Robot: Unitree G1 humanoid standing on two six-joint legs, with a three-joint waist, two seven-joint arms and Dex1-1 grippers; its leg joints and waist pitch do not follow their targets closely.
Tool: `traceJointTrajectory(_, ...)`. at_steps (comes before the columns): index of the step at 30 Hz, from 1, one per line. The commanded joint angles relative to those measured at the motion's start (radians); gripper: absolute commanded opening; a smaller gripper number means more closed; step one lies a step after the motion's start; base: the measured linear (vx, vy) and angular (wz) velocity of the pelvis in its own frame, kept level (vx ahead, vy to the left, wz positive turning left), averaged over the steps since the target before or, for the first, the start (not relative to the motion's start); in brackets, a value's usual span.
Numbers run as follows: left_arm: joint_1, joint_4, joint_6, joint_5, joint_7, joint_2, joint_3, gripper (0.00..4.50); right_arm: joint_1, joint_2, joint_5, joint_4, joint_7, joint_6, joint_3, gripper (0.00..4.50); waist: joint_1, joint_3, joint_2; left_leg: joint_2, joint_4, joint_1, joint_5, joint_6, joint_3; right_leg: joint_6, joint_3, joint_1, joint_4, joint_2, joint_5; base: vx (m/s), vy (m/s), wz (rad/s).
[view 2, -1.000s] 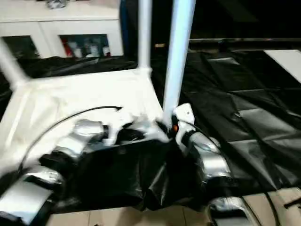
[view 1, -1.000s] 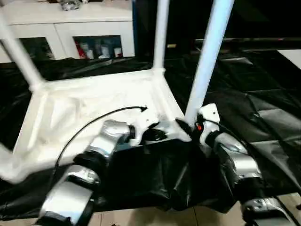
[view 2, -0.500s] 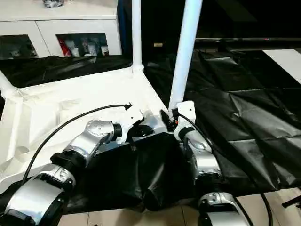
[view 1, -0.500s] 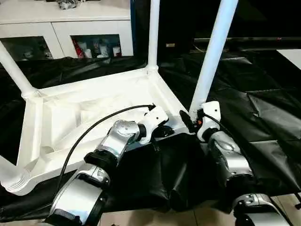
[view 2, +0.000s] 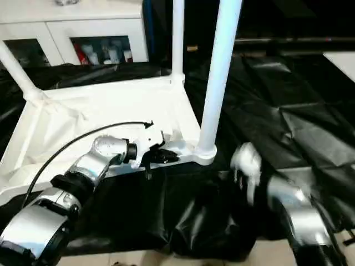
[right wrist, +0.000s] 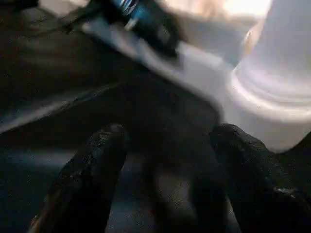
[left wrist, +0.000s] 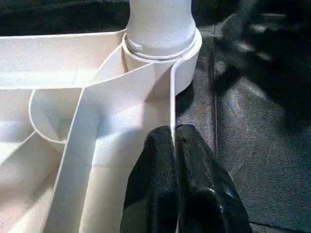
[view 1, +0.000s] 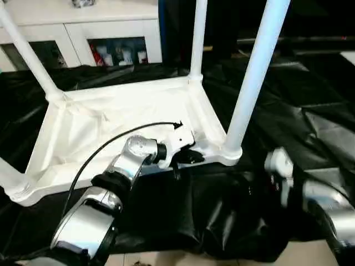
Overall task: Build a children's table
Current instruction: Rotate leg to tighten
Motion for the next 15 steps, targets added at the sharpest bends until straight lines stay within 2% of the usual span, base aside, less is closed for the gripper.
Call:
traceJointTrajectory(1, 0.002, 0.025, -0.004, 0.012, -0.038, 0.012, -0.020, 0.00, -0.007, -0.038, 0.038, -0.058, 0.025, 0.027, -0.025, 3.09, 0.004, -0.060, -0.029, 0.040, -0.052, 0.005, -0.171, 0.137, -0.016, -0.267, 0.025, 0.054, -0.058, -0.047, -0.103, 0.000, 0.000, 0.00)
traceJointTrajectory(2, 0.003, 0.024, -0.014, 0.011, -0.053, 0.018, -0.021, 0.00, 0.004, -0.059, 0.054, -0.077, 0.042, 0.047, -0.029, 3.09, 0.004, -0.059, -0.026, 0.041, -0.052, 0.003, -0.163, 0.141, -0.016, -0.268, 0.025, 0.052, -0.056, -0.046, -0.097, 0.000, 0.000, 0.00)
traceJointTrajectory(5, 0.005, 0.020, -0.020, 0.006, -0.069, 0.026, -0.019, 0.00, 0.018, -0.079, 0.070, -0.100, 0.057, 0.066, -0.029, 3.09, 0.008, -0.061, -0.030, 0.040, -0.047, 0.003, -0.147, 0.156, -0.014, -0.272, 0.024, 0.050, -0.056, -0.049, -0.088, 0.000, 0.000, 0.00)
traceJointTrajectory(6, 0.009, 0.013, -0.021, 0.002, -0.078, 0.031, -0.018, 0.00, 0.018, -0.074, 0.077, -0.109, 0.057, 0.072, -0.024, 3.09, 0.008, -0.061, -0.035, 0.039, -0.047, 0.003, -0.144, 0.157, -0.013, -0.272, 0.024, 0.051, -0.055, -0.049, -0.087, 0.000, 0.000, 0.00)
traceJointTrajectory(7, 0.010, 0.012, -0.021, 0.000, -0.083, 0.032, -0.018, 0.00, 0.017, -0.068, 0.078, -0.113, 0.059, 0.076, -0.024, 3.09, 0.010, -0.062, -0.032, 0.039, -0.045, 0.002, -0.134, 0.158, -0.013, -0.272, 0.023, 0.050, -0.053, -0.050, -0.084, 0.000, 0.000, 0.00)
traceJointTrajectory(10, 0.013, 0.009, -0.030, 0.001, -0.083, 0.036, -0.018, 0.00, 0.010, -0.053, 0.074, -0.116, 0.058, 0.081, -0.018, 3.09, 0.014, -0.065, -0.033, 0.039, -0.043, 0.002, -0.114, 0.163, -0.013, -0.278, 0.023, 0.048, -0.048, -0.049, -0.060, 0.000, 0.000, 0.00)
traceJointTrajectory(14, 0.022, -0.017, -0.052, -0.005, -0.069, 0.044, -0.006, 0.00, -0.016, -0.012, 0.101, -0.141, 0.058, 0.120, 0.021, 3.09, 0.016, -0.069, -0.036, 0.040, -0.039, 0.001, -0.090, 0.174, -0.015, -0.284, 0.021, 0.051, -0.041, -0.050, -0.028, 0.000, 0.000, 0.00)
traceJointTrajectory(15, 0.022, -0.021, -0.053, -0.011, -0.068, 0.044, 0.000, 0.00, -0.020, -0.006, 0.102, -0.144, 0.054, 0.123, 0.027, 3.09, 0.016, -0.068, -0.034, 0.039, -0.039, 0.001, -0.090, 0.172, -0.014, -0.286, 0.021, 0.049, -0.040, -0.049, -0.028, 0.000, 0.000, 0.00)
